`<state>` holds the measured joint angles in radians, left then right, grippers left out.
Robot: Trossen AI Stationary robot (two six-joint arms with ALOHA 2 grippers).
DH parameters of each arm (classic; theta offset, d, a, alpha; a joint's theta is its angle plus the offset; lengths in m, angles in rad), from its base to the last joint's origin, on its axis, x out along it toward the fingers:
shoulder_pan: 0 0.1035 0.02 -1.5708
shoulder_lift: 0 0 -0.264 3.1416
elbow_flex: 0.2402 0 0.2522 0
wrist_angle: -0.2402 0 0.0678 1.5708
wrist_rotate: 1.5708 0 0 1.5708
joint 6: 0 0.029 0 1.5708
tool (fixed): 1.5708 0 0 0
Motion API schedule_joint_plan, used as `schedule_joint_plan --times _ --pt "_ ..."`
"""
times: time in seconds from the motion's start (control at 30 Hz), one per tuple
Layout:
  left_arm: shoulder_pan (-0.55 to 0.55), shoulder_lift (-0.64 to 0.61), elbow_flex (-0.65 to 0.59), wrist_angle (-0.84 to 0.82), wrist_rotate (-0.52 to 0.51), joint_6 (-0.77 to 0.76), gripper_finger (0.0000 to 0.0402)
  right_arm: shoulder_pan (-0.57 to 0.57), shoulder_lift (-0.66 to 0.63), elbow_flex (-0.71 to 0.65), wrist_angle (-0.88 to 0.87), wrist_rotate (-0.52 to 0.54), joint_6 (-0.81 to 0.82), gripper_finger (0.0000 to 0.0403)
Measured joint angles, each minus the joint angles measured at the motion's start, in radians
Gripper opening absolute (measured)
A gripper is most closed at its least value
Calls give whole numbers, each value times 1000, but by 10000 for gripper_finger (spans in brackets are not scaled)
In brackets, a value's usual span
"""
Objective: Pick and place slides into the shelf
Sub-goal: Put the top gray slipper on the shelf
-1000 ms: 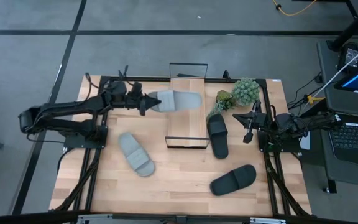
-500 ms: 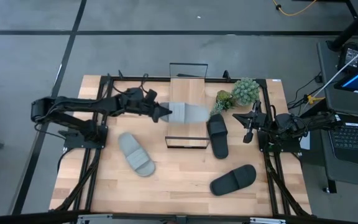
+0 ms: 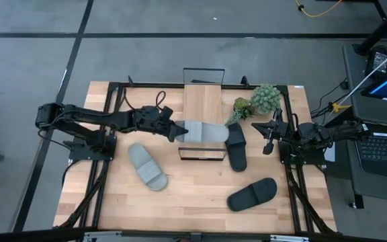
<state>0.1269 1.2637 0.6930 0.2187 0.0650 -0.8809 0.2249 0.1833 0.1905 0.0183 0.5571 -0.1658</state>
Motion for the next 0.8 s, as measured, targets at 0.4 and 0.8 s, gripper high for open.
schedule_joint_plan --times 0.4,0.8 --pt "-6 107 0 61 46 -117 0 0 0 0 16 0 4 10" --pt "-6 116 -2 24 53 -207 0 0 0 0 17 0 4 10"
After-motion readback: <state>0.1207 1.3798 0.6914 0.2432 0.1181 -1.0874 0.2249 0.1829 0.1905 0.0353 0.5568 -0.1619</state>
